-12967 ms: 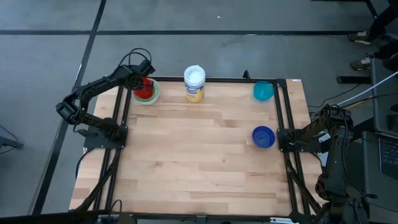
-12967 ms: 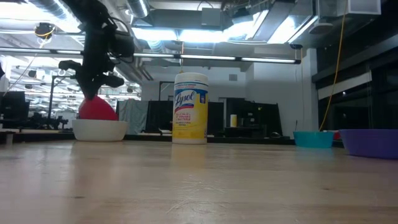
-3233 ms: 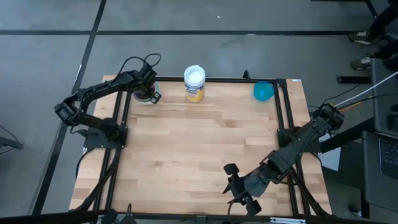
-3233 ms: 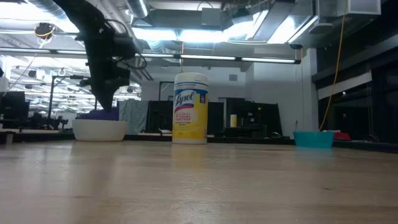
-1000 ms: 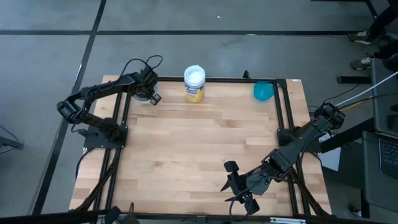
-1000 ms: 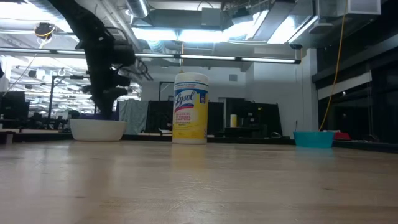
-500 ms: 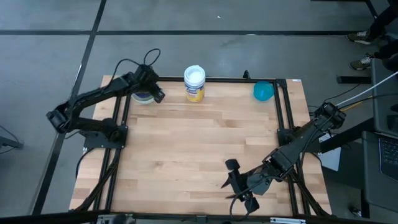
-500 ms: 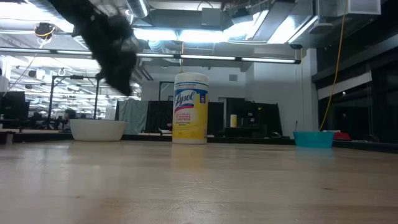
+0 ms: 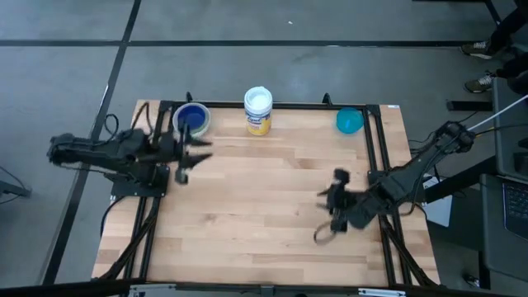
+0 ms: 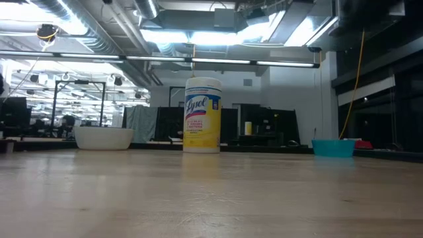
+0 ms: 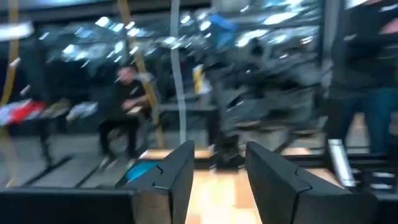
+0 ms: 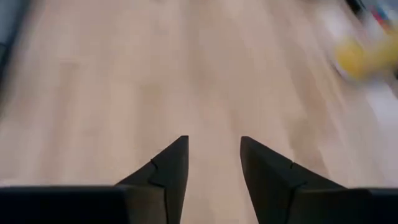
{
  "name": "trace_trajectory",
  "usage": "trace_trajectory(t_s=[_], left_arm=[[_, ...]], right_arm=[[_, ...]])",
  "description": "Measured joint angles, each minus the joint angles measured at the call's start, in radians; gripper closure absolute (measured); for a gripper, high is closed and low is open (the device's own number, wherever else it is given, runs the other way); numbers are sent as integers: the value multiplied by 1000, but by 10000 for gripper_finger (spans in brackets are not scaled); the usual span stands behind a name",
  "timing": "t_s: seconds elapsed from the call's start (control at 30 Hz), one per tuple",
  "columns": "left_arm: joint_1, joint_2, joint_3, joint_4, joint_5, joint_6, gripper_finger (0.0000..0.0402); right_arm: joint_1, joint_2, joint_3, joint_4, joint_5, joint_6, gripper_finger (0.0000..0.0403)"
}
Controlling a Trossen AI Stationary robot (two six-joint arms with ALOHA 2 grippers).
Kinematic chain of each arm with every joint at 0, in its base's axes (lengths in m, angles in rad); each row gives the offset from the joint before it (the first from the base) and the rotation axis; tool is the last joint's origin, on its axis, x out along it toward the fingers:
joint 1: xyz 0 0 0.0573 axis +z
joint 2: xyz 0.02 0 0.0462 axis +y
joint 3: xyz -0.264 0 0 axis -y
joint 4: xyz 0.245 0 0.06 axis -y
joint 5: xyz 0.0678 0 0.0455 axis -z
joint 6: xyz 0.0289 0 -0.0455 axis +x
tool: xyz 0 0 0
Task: Nest bowls inside each other
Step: Stack the light blue bowl on the dark blue bowl
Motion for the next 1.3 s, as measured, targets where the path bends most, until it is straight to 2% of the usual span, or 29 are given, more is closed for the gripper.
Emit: trace_trajectory(t_s=[0.2, 0.3, 0.43, 0.57, 0.73, 1.03, 1.13, 1.3], left_arm=[[-312, -10, -84, 194, -127, 217, 261], [-428, 43, -90, 279, -172, 368, 261], [-540, 135, -91, 359, -277, 537, 261], [-599, 210, -91, 432, -326, 635, 261], [-625, 235, -91, 465, -368, 683, 261], [-627, 235, -91, 470, -350, 651, 261], [-627, 235, -91, 470, -350, 640, 261], [-627, 235, -91, 473, -366, 615, 261]], right_arm=[[-138, -270, -292, -72, 104, 320, 264], [-241, -370, -342, -119, 118, 423, 270], [-407, -419, -313, -181, 41, 424, 274], [-609, -384, -234, -297, -86, 327, 271], [-899, -308, -141, -401, -242, 102, 259], [-1394, -106, -80, -344, -512, -302, 226], [-1512, -17, -80, -289, -585, -395, 216], [-1609, 118, -80, -225, -601, -498, 208]])
